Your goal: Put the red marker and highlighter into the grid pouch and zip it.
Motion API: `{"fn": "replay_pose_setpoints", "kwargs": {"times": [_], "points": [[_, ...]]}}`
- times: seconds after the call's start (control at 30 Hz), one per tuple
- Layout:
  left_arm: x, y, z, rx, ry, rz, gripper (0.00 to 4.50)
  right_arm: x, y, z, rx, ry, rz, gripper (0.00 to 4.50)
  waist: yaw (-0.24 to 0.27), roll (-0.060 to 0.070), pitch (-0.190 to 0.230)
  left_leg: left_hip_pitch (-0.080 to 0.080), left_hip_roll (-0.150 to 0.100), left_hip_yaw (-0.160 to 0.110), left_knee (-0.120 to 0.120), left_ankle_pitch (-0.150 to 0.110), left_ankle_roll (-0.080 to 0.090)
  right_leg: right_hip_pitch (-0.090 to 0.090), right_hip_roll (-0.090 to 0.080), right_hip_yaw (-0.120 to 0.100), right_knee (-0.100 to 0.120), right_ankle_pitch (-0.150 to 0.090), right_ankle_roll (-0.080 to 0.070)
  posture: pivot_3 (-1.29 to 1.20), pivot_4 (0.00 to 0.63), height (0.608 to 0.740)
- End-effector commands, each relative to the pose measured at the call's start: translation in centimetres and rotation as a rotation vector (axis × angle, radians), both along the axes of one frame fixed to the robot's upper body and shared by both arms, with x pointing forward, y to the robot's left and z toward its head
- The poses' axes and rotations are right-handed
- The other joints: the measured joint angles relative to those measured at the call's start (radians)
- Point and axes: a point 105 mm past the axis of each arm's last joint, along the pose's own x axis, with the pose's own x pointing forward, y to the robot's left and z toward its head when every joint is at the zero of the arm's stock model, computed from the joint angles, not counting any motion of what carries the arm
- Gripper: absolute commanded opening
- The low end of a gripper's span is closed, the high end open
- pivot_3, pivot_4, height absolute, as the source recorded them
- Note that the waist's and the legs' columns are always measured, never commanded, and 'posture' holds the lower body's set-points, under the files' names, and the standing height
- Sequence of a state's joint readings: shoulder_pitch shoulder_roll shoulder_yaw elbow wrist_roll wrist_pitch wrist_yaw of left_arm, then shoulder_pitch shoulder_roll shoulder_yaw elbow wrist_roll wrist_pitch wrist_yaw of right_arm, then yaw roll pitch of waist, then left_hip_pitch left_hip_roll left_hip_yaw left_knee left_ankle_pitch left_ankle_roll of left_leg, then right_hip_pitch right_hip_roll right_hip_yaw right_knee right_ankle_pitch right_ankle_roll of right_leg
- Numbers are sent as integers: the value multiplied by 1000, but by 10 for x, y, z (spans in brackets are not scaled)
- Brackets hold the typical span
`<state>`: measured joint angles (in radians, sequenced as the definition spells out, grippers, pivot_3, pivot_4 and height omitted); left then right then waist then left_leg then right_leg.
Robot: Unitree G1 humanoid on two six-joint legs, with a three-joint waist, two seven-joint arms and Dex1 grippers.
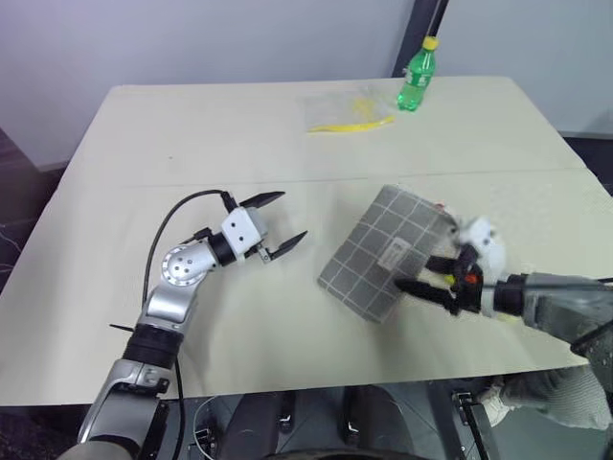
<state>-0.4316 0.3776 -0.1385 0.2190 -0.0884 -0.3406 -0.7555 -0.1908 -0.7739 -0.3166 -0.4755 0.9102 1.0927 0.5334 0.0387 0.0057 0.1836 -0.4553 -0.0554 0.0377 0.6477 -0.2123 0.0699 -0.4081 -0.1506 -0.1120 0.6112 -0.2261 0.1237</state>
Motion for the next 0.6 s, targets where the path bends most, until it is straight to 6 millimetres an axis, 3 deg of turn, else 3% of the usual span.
{"fn": "replay_pose_setpoints", "kwargs": {"times": [0.03, 0.13, 0.23, 0.3, 0.4, 0.6], "points": [[-7, -4, 7, -4, -43, -23, 4333, -15, 1, -2, -149, -1, 67, 3545, 9, 0, 0, 0, 0, 0, 0, 0, 0, 0, 0, -1, 0, 0, 0, 0, 150, 740], [-14, -8, 5, 15, -44, -61, 4333, -24, -9, -14, -268, 11, 113, 3545, 14, -1, 0, -2, 0, -1, 0, -1, 1, -3, 0, -2, -2, 0, 0, 0, 150, 740], [-21, -9, 2, 51, -45, -106, 4333, -32, -14, -11, -319, -31, 188, 3545, 14, -1, 0, -7, -2, -1, 3, -2, 3, -3, 0, -2, -2, 1, 1, 0, 150, 740], [-27, -9, -2, 95, -52, -143, 4333, -29, -9, 2, -285, -110, 201, 3545, 12, -1, 0, -6, -2, 0, 3, -2, 3, -2, 0, -3, -2, 1, 2, 0, 150, 740], [-35, -6, -11, 164, -57, -195, 4333, -28, 2, 15, -402, -385, 314, 3545, 5, 0, 0, -5, -1, 0, 4, -2, 2, -2, 0, -2, -2, 1, 2, 0, 150, 740], [-40, -15, -13, 204, -77, -279, 4333, -20, -3, -14, -653, -579, 420, 3545, 4, 0, 0, -4, -1, 0, 4, -2, 2, -4, 0, -2, -6, 1, 2, 0, 150, 740]]}}
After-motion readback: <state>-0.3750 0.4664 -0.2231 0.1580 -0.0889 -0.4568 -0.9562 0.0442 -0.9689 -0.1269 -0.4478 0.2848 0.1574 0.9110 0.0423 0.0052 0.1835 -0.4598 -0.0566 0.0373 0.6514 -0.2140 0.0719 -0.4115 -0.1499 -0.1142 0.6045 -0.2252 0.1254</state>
